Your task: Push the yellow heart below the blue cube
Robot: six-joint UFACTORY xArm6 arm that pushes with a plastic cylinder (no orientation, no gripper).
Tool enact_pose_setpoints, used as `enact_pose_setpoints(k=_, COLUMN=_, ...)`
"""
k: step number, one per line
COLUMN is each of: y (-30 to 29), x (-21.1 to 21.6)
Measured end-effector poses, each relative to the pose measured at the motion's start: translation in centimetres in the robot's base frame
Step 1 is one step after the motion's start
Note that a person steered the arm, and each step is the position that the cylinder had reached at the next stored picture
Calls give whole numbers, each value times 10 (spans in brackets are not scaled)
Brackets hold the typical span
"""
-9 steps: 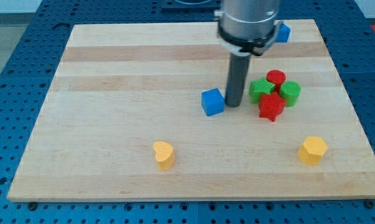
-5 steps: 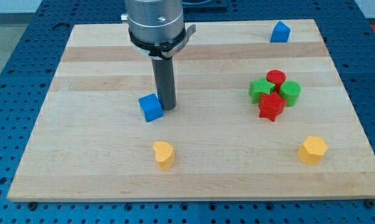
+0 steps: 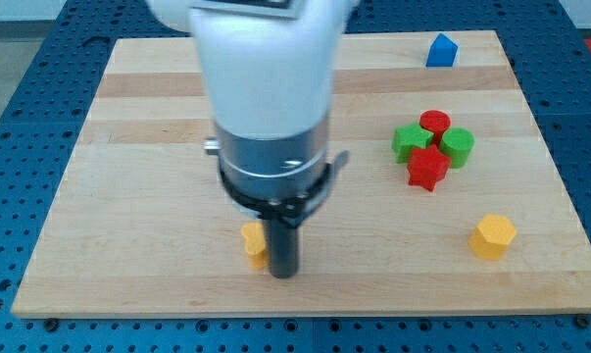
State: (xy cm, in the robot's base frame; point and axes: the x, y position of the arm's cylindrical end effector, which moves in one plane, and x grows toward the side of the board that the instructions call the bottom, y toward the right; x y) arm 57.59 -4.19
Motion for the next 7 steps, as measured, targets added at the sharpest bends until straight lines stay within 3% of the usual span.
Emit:
enact_pose_setpoints(k=1, y=-14, x=-45)
enact_pose_setpoints(k=2, y=-22, x=-62)
enact_pose_setpoints(k=4, y=-7, x=7)
enact_pose_setpoints(k=5, y=-45, x=-6)
enact_pose_setpoints(k=7, y=-24, x=-54)
